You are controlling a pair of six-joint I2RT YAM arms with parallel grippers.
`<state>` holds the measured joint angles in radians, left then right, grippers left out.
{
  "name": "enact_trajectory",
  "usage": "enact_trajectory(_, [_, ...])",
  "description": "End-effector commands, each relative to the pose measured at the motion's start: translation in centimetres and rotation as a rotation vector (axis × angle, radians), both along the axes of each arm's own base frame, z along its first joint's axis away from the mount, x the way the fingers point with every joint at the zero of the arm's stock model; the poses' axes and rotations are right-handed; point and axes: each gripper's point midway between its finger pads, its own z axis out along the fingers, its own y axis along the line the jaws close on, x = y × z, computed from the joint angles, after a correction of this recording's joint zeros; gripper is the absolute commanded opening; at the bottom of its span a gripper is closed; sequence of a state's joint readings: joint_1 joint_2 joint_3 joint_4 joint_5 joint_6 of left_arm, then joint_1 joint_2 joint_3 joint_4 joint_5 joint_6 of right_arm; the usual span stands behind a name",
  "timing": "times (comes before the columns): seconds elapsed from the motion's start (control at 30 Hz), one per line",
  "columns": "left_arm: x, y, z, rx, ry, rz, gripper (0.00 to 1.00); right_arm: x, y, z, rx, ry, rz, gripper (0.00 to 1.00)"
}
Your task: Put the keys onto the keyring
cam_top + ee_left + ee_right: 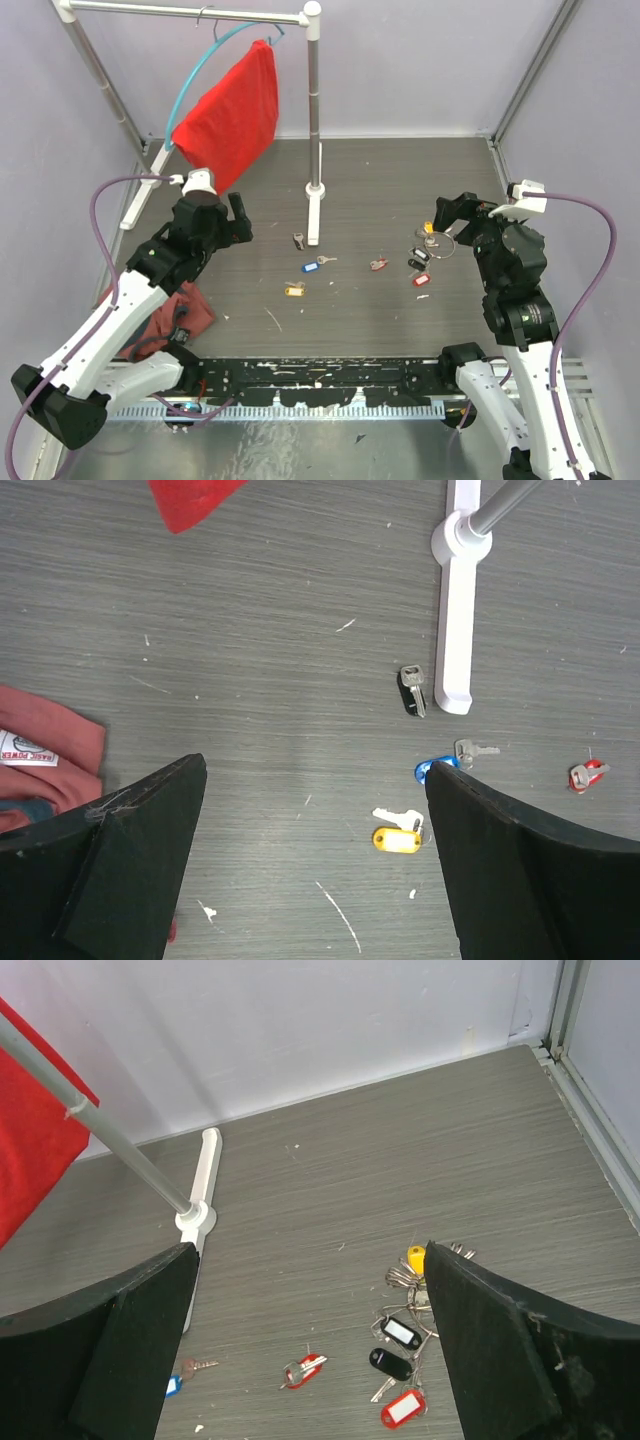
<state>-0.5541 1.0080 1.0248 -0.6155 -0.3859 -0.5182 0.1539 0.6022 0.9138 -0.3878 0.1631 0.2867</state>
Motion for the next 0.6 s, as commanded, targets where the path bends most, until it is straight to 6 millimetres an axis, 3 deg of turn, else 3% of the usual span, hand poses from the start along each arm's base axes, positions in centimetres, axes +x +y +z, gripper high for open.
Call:
enact_trajectory(0.0, [-0.2, 1.4, 0.4, 0.006, -0.049, 0.056, 0.98, -0.2, -0.2, 2.4, 0.008, -0.065, -0.012, 1.00])
enact_trajectory(0.37, [-0.2, 1.8, 0.0, 0.028, -0.027, 0.078, 0.98, 0.6, -0.9, 1.5, 0.021, -0.016, -0.061, 1.00])
enact_trajectory(0.43, [-0.1, 1.7, -0.1, 0.029, -0.026, 0.076, 0.98, 1.5, -1.8, 0.1, 0.015, 0.067, -0.128, 1.00])
enact_trajectory(0.57, [0.2, 1.4, -0.4, 0.026, -0.025, 0.066, 0.98, 3.6, -1.3, -2.9, -0.015, 0.259, -0.124, 1.00])
